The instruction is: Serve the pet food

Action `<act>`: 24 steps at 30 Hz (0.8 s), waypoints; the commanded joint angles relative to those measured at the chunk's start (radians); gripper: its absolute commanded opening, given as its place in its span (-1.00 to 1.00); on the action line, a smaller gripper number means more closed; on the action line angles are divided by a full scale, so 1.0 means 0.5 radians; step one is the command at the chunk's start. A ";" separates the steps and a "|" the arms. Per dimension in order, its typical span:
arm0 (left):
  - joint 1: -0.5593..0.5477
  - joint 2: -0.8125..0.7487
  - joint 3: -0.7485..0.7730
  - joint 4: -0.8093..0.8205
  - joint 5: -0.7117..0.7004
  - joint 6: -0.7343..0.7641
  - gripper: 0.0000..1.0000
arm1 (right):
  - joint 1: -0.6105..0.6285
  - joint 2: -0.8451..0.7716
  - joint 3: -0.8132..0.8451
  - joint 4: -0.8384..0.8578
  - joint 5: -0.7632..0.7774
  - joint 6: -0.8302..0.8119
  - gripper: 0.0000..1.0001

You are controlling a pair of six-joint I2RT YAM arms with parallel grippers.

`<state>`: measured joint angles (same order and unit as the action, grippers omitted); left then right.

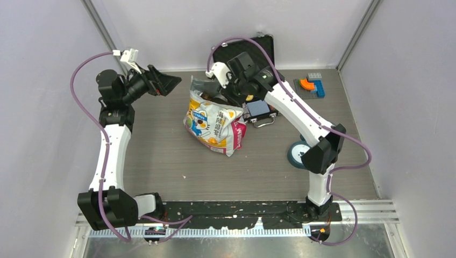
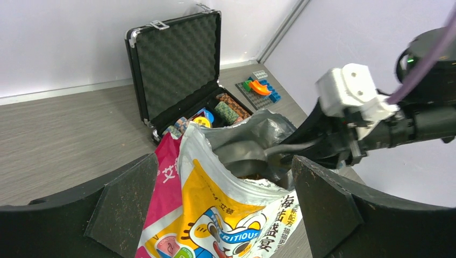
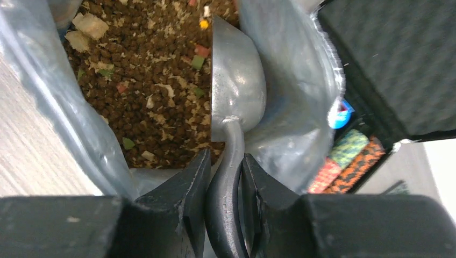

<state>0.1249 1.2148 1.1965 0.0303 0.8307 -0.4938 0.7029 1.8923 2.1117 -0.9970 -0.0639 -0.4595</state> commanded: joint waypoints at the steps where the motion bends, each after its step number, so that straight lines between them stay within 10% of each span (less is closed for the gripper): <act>1: 0.014 -0.010 0.038 0.008 -0.001 0.020 0.98 | -0.001 0.050 0.079 -0.059 0.007 0.191 -0.89; 24: 0.014 0.016 0.041 0.013 0.012 0.009 0.98 | -0.017 0.340 0.166 0.002 -0.683 0.934 -0.89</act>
<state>0.1249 1.2263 1.1965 0.0250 0.8307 -0.4908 0.6842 2.0472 2.1750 -1.0084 -0.2008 -0.1402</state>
